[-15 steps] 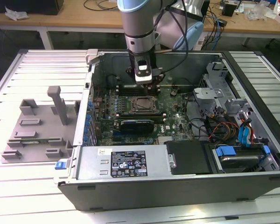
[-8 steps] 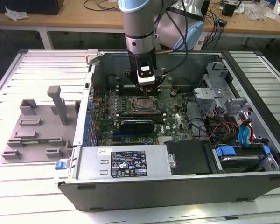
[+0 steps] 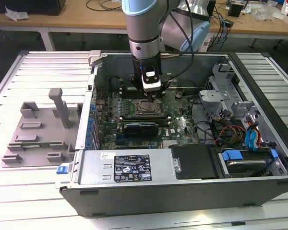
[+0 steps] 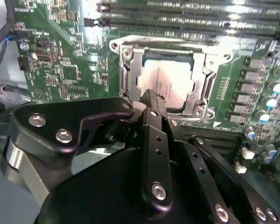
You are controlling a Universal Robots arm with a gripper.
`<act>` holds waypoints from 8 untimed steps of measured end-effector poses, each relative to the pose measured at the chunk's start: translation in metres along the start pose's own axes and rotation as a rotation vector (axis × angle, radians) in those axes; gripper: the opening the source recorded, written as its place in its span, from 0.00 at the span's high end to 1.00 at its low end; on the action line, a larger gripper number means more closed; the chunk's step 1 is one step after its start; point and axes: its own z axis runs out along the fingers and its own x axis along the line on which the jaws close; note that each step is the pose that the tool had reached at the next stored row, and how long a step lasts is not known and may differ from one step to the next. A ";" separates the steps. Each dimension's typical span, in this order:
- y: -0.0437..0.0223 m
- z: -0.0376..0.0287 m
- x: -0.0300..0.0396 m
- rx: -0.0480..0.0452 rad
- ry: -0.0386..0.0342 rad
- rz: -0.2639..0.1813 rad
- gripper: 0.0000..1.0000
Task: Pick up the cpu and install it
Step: 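Install the first cpu locking lever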
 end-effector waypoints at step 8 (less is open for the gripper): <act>-0.0053 0.0005 -0.0015 -0.0015 0.0057 -0.106 0.89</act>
